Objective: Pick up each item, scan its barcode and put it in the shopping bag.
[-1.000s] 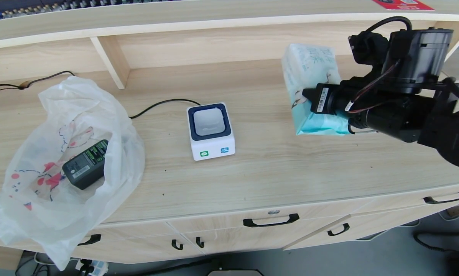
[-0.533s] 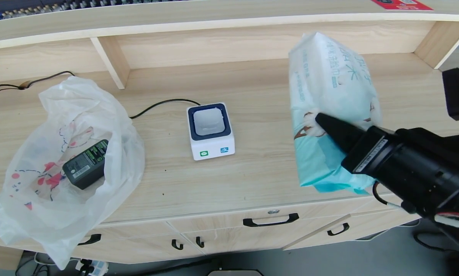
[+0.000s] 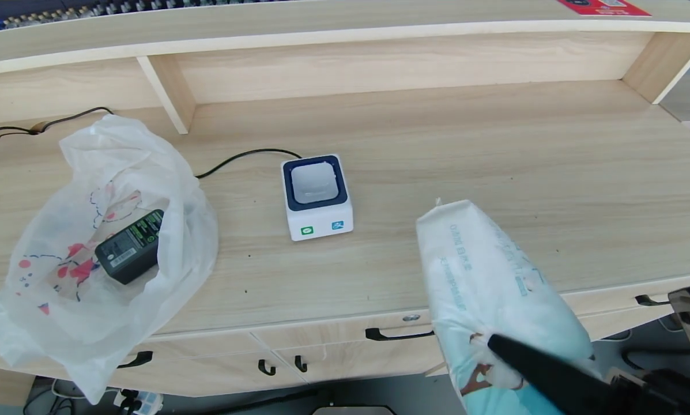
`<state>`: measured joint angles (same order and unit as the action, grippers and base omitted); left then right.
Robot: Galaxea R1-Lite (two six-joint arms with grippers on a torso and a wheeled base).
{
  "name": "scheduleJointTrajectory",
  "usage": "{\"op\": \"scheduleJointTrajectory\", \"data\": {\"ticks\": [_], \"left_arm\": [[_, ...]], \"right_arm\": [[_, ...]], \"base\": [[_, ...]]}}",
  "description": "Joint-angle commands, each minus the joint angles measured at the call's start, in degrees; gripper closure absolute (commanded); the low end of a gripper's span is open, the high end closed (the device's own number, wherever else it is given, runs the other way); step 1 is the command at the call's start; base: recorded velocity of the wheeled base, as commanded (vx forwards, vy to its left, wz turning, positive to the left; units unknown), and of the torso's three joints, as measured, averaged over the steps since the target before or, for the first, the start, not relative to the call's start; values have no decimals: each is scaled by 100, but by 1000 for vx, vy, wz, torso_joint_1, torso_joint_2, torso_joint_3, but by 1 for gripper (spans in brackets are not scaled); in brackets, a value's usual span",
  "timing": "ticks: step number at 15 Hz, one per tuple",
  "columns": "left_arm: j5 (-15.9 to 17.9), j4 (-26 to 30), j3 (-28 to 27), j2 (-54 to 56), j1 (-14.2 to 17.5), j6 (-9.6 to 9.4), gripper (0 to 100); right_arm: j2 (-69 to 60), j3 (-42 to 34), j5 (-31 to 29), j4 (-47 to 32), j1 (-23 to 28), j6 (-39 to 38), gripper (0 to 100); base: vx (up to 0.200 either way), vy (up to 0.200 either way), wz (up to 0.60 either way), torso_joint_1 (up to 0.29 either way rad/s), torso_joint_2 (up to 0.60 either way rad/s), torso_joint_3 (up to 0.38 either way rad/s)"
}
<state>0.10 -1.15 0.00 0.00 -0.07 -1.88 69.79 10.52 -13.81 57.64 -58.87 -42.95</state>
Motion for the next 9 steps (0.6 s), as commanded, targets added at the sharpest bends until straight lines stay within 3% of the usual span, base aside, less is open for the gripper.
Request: {"op": "scheduleJointTrajectory", "data": {"ticks": [1,5,8,9], "left_arm": [[-1,-8,0,0,-1,-6,0],[-1,-8,0,0,-1,-14,0],[-1,-17,0,0,-1,-23,0],[-1,-26,0,-9,-1,-146,0]], "right_arm": [[-669,-6,555,-183,-55,-618,100],[-1038,345,2190,-139,-19,-1594,100],[-1117,574,2594,257,33,-2666,100],[-1126,635,2664,336,165,-2983,100]], "base": [[0,0,0,0,0,0],[0,0,0,0,0,0],[0,0,0,0,0,0],[0,0,0,0,0,0]]}}
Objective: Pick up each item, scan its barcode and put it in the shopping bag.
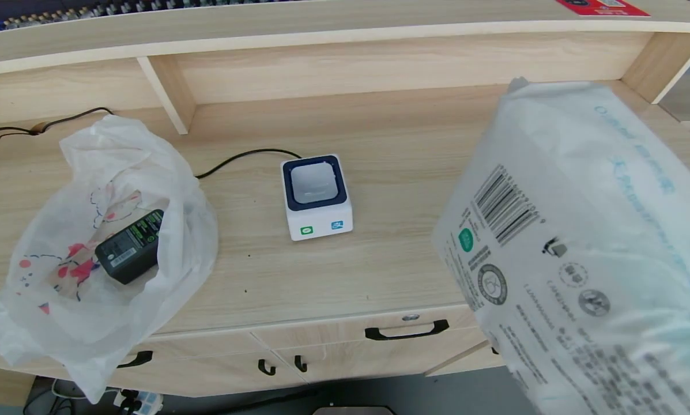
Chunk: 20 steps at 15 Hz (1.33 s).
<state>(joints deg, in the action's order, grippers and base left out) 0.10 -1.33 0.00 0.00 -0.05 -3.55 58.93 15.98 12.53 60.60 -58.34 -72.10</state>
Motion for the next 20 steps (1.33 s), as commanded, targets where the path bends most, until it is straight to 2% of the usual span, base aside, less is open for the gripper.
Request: {"op": "scheduleJointTrajectory", "data": {"ticks": [1,3,8,9,11,20], "left_arm": [[8,-17,0,-9,-4,-155,0],[17,-17,0,-9,-4,-173,0],[17,1,0,-9,-4,-129,0],[17,10,0,-9,-4,-129,0],[17,10,0,-9,-4,-129,0],[17,27,0,-9,-4,-129,0]], "right_arm": [[-92,116,109,66,174,-340,100],[-338,10,285,163,174,-753,100],[5,151,294,479,165,-841,100],[189,168,294,963,165,-1026,100],[242,151,311,1305,139,-1333,100],[418,45,311,1455,60,-1342,100]], "base": [[0,0,0,0,0,0],[0,0,0,0,0,0],[0,0,0,0,0,0],[0,0,0,0,0,0],[0,0,0,0,0,0],[0,0,0,0,0,0]]}}
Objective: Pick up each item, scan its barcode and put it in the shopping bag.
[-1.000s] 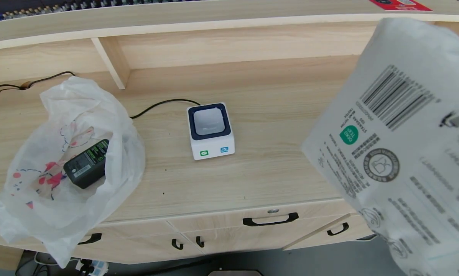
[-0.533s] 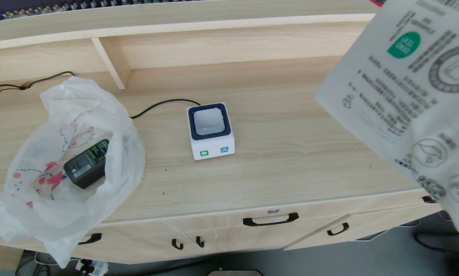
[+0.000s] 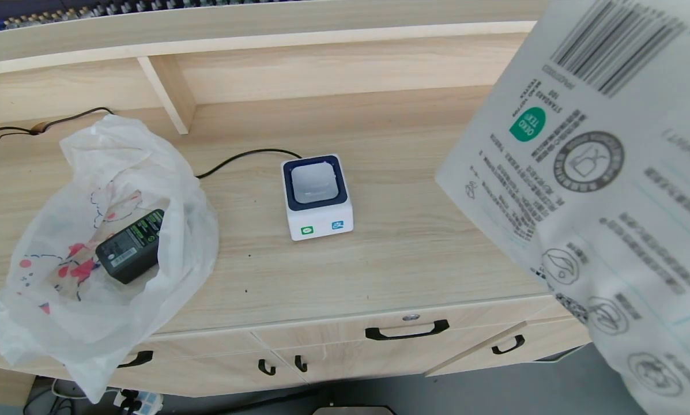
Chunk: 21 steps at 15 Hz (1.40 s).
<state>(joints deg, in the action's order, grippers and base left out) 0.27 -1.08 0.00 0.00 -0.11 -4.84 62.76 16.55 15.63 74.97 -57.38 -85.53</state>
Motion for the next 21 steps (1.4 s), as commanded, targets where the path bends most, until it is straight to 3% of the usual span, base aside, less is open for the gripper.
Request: {"op": "scheduleJointTrajectory", "data": {"ticks": [1,4,8,10,12,14,16,18,21], "left_arm": [[0,3,0,-9,2,1,0],[0,3,0,-9,2,1,0],[0,3,0,-9,2,1,0],[0,3,0,-9,2,1,0],[0,3,0,-9,2,1,0],[0,3,0,-9,2,18,0],[0,3,0,-9,2,71,0],[-9,3,0,0,2,291,0],[-9,3,0,0,2,273,0]], "right_arm": [[61,-21,10,9,-36,195,100],[79,120,283,-589,306,1777,100],[237,480,292,-2883,1730,7208,100],[246,814,-587,-3384,2108,8518,100],[281,1113,-1220,-3481,2082,8913,100],[299,1166,-1449,-3498,2020,8992,100],[272,1166,-1501,-3498,2029,8975,100],[255,1166,-1536,-3498,2029,8966,100],[272,1324,-1545,-3498,2038,8869,100]], "base": [[0,0,0,0,0,0],[0,0,0,0,0,0],[0,0,0,0,0,0],[0,0,0,0,0,0],[0,0,0,0,0,0],[-200,200,0,2,0,2],[-200,200,0,17,10,0],[0,200,0,0,-2,0],[0,200,0,-12,-7,7]]}}
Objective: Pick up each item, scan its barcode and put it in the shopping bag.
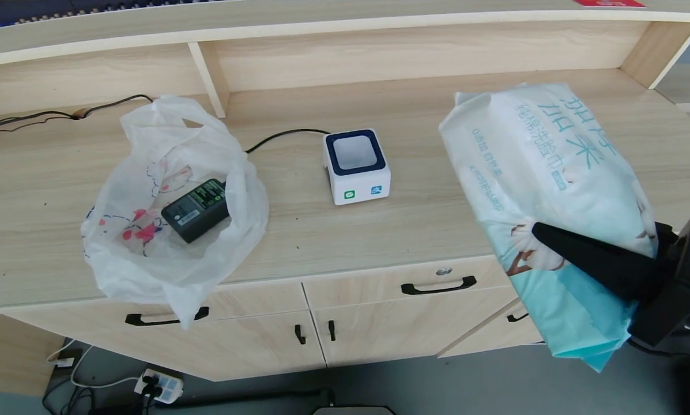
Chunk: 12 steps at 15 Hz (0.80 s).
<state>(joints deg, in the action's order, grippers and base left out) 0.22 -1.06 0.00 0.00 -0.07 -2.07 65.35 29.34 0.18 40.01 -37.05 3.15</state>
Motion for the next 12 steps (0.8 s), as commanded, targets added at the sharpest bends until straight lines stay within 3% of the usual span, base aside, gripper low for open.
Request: {"op": "scheduleJointTrajectory", "data": {"ticks": [1,3,9,12], "left_arm": [[-4,9,0,0,-1,-4,0],[-4,1,0,0,-1,-4,0],[-4,9,0,0,-1,-4,0],[-4,-8,0,0,-1,-21,0]], "right_arm": [[12,72,-1,-2,5,-24,100],[12,63,-1,-20,5,-24,100],[285,239,-150,-20,136,90,100],[487,318,-185,-28,567,617,100]], "base": [[0,200,0,2,12,2],[0,200,0,22,14,0],[200,200,0,-1,-1,4],[200,0,0,17,9,1]]}}
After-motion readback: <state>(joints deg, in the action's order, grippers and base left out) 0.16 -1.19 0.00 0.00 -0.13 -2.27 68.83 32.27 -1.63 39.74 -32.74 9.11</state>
